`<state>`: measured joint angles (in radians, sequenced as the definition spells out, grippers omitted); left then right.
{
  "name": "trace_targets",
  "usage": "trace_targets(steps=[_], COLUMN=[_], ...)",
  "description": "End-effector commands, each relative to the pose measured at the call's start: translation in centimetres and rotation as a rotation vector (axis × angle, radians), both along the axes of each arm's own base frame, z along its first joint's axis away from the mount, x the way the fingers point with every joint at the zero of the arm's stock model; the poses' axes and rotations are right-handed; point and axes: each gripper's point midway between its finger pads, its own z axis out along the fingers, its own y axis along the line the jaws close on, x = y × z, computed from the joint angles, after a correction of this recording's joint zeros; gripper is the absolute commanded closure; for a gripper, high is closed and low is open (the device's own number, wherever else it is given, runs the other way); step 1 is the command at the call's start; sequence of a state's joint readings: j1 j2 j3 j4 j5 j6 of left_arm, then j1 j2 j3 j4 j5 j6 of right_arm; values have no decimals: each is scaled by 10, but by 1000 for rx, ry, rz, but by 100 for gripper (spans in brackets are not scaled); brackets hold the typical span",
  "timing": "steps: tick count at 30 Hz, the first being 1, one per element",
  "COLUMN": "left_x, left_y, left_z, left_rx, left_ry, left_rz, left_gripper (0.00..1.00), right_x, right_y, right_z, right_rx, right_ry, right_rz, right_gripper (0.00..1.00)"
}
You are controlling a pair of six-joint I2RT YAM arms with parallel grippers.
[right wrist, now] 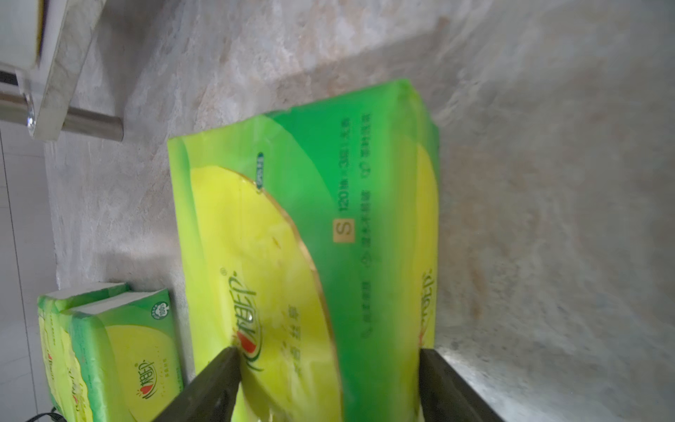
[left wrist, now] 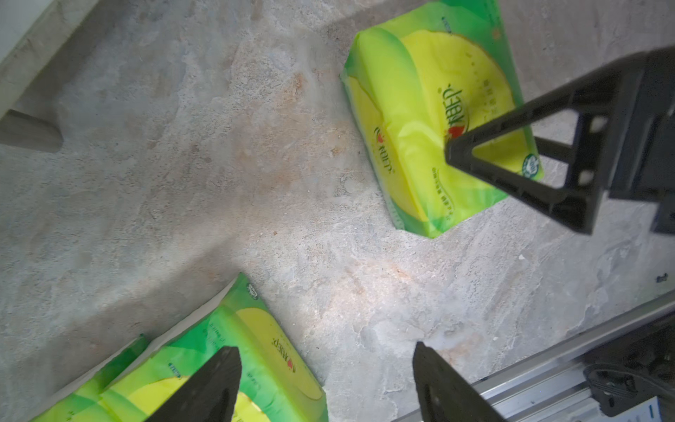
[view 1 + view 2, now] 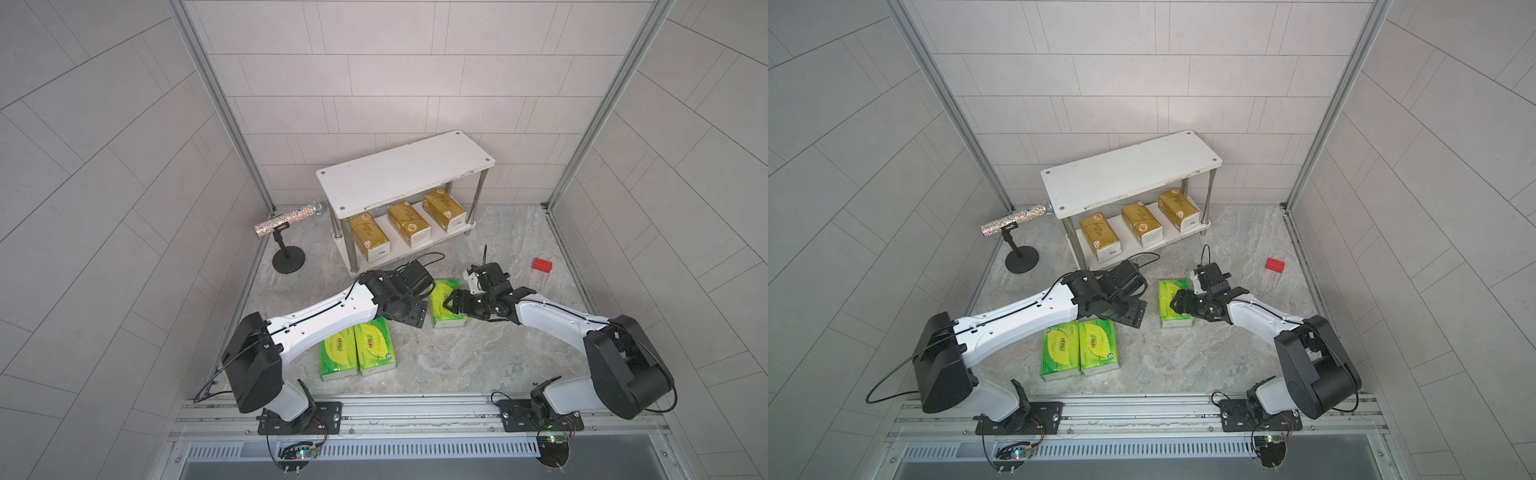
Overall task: Place the tissue boxes on the shelf by color
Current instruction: Pick up the box of tissues from the center of the board.
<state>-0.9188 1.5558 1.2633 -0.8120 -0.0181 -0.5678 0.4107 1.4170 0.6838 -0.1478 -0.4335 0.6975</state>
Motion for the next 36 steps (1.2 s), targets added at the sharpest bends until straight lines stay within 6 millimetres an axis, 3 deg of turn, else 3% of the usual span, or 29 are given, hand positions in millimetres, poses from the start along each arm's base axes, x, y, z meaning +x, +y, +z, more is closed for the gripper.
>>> trace_targets(steps=[1,3,8,14,23,36], left_x=[10,15,27,36,50,41], left_y=[-17,-20,-30,-47,-62,-31], left_z=[6,5,-7,-22,-39,-92], left_rx=[-34,-28,-3,-14,-3,142], left_ry=[-19,-30,-32,-17,-20,29], left_rz=[-12,-6,1,1,4,15], left_gripper=[24,27,37,41,46,54], right_x=[-4,-9,-11,-9,-6,-2], right_y=[3,-1,-8,-34,-39,-20], right_z=[-3,-6,15,31,22,23], right_rx=[23,35,36,20,9,96], right_ry=[-3,-9,-64,-110,-66,-30], right_rz=[-80,-124,-135,-181,-148,-92], right_gripper=[24,22,14,10,11,11])
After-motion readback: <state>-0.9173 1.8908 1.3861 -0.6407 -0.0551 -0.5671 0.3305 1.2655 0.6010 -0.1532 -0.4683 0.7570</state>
